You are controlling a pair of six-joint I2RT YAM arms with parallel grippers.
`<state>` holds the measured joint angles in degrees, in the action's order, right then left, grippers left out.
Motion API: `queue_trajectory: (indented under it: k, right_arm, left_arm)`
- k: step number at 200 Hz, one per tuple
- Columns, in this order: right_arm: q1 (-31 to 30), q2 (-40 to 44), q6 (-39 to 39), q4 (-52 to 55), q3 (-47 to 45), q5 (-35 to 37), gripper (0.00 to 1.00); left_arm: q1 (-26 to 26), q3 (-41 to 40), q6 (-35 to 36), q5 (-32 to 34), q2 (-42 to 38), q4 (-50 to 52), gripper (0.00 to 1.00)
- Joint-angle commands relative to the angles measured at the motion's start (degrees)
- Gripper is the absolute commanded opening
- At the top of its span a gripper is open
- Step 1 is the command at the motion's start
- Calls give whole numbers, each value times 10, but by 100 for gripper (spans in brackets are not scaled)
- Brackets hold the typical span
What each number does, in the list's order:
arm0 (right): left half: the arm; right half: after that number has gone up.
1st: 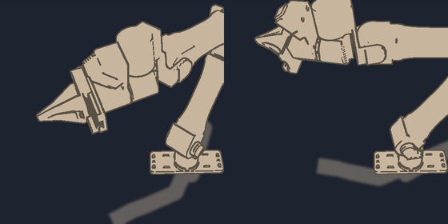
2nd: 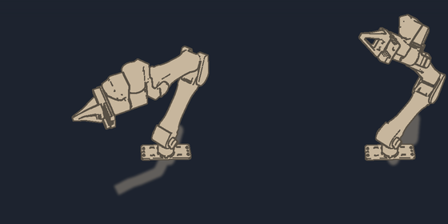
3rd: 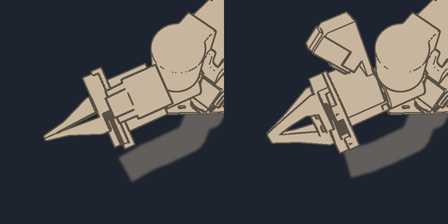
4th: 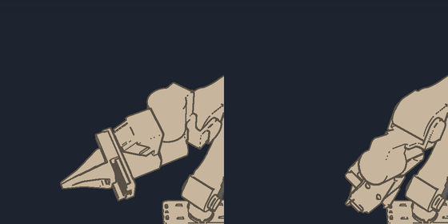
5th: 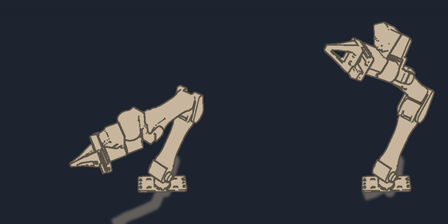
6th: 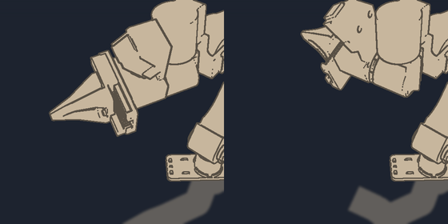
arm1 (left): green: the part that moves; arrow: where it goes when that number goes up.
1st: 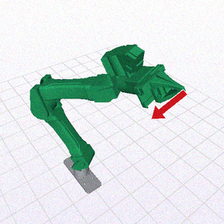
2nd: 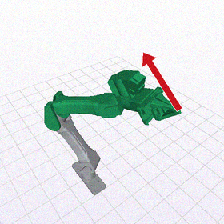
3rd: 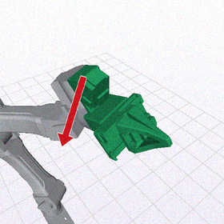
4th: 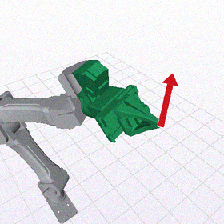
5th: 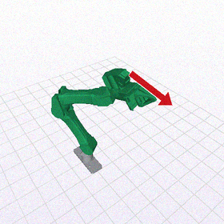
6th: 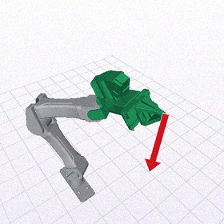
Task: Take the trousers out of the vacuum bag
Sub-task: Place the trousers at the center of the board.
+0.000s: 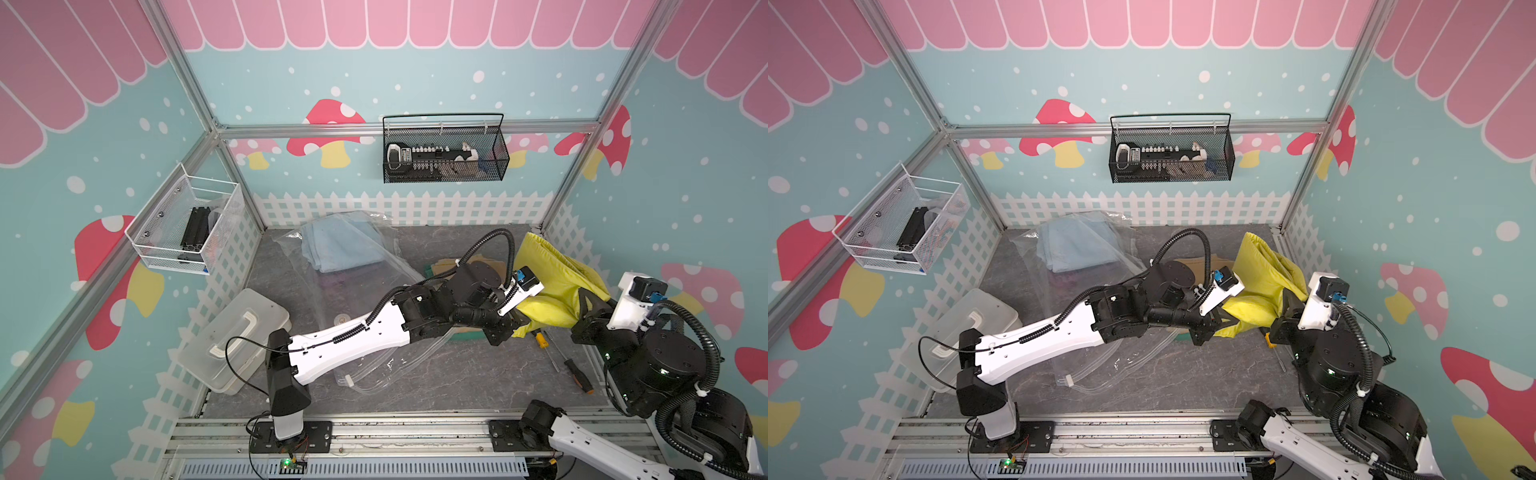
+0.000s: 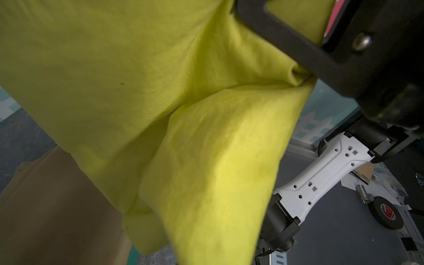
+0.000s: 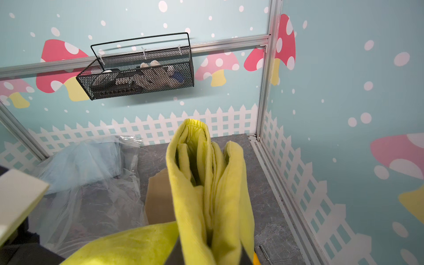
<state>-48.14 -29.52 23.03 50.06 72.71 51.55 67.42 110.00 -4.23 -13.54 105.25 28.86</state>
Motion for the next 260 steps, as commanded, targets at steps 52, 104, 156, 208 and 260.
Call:
queue_trajectory:
  k: [52,104,156,208,260]
  right_arm:
    - [-1,-100,31,-136,-31,18,0]
    - [51,-182,66,-169,-5,-77,0]
    - [178,-230,103,-192,12,-222,0]
    - [299,-266,161,-240,-6,-355,0]
    - [403,-305,175,-329,-37,-475,0]
  left_arm:
    - [-57,59,58,63,-2,24,0]
    - [-102,67,91,106,-10,59,0]
    - [-138,85,134,184,-6,65,0]
    - [-170,141,156,245,29,67,0]
    - [-190,183,163,280,70,63,0]
